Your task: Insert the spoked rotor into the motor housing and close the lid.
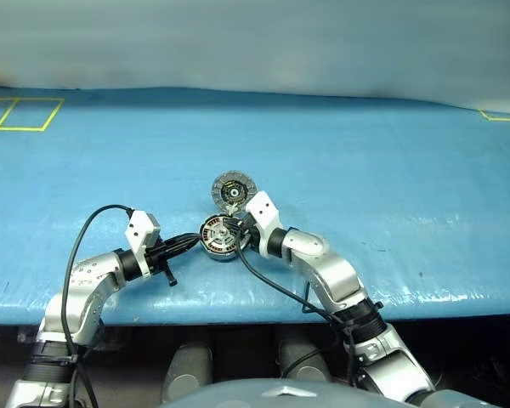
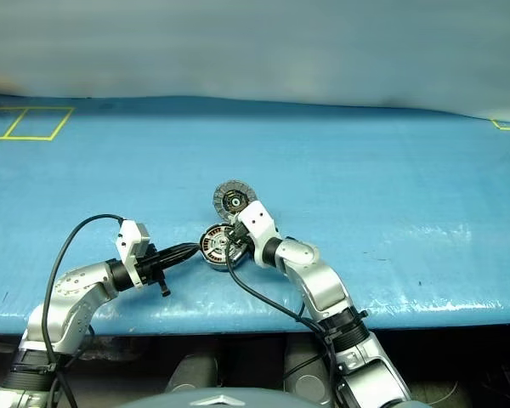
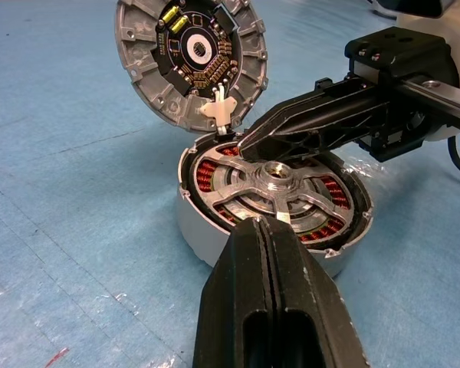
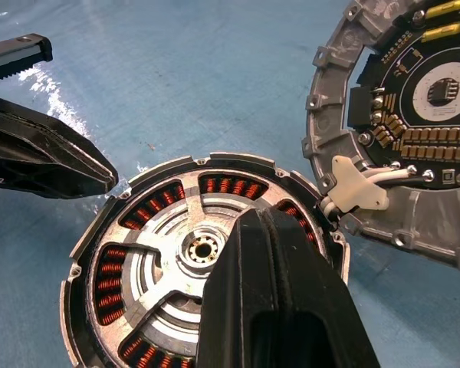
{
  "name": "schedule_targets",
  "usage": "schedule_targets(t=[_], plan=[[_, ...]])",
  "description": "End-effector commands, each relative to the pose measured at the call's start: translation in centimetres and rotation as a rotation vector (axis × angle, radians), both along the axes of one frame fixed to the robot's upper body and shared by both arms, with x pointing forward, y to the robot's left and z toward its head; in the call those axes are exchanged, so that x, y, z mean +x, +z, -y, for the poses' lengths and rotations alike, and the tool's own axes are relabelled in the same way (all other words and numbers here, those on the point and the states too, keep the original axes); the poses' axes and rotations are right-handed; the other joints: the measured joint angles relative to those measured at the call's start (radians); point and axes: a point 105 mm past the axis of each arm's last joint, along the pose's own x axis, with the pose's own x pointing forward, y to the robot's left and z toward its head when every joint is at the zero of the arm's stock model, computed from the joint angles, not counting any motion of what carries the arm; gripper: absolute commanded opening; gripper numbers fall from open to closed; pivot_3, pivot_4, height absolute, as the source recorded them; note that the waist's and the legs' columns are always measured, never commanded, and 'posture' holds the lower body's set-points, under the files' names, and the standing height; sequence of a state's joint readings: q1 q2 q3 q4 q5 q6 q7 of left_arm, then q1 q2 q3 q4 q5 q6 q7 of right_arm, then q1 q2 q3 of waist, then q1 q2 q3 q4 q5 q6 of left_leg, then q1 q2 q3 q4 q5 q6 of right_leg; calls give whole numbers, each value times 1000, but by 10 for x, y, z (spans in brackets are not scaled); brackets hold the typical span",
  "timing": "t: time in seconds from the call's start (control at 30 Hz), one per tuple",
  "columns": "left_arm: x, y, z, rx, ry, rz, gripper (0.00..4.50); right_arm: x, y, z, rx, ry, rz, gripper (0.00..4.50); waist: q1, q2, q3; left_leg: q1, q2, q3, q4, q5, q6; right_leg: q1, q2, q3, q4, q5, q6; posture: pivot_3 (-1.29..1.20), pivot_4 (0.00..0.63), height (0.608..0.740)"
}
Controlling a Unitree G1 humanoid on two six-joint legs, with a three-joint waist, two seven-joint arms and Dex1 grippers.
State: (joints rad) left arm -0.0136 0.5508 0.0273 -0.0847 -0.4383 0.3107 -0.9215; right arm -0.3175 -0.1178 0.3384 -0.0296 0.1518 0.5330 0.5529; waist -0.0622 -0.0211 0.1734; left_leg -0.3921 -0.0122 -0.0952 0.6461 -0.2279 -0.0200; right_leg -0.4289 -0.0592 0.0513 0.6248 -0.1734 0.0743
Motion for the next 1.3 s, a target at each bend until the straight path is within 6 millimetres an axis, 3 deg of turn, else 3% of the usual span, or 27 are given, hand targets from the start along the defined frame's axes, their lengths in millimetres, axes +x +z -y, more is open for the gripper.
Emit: schedule_targets(t=[0.03,0.13,0.23,0.47,0.6,0.87,1.03,1.13,1.3], plan=[[2,11,4,-6,-20,57,0,-12,25,-2,126,67,48,31,1,0,0,-1,0,0,0,0,0,0,0,0,0,0,0,0,150,740],[3,12,6,-10,-24,63,0,-12,47,4,198,52,102,31,0,1,1,-2,0,0,-1,0,0,-2,0,0,0,0,0,0,150,740],[4,12,7,-15,-28,68,0,-2,57,23,186,-45,148,31,1,1,1,-2,0,0,-2,0,0,-2,0,0,0,0,0,0,150,740],[5,12,9,-29,-30,73,0,21,40,83,3,-320,146,31,4,1,1,-2,-1,0,-1,0,0,-2,0,0,0,0,0,0,150,740],[4,13,9,-36,-33,75,0,28,37,96,-23,-369,136,31,1,1,1,-2,0,0,-2,0,0,-2,0,0,0,0,0,0,150,740],[5,13,10,-40,-37,83,0,57,33,73,35,-278,81,31,-3,1,2,-2,1,2,0,0,0,-2,0,0,0,0,0,0,150,740],[2,14,8,-43,-20,88,0,74,47,46,125,-199,86,31,-4,1,2,-2,1,2,-2,0,0,-2,0,0,0,0,0,0,150,740],[0,13,6,-42,-2,88,0,71,58,29,181,-126,97,31,-4,1,2,-2,0,2,-3,0,0,-2,0,0,0,0,-1,0,150,740],[-4,11,3,-50,26,83,0,48,77,9,282,24,110,31,-3,2,2,-2,0,1,-5,0,0,-3,0,0,0,0,-1,0,150,740]])
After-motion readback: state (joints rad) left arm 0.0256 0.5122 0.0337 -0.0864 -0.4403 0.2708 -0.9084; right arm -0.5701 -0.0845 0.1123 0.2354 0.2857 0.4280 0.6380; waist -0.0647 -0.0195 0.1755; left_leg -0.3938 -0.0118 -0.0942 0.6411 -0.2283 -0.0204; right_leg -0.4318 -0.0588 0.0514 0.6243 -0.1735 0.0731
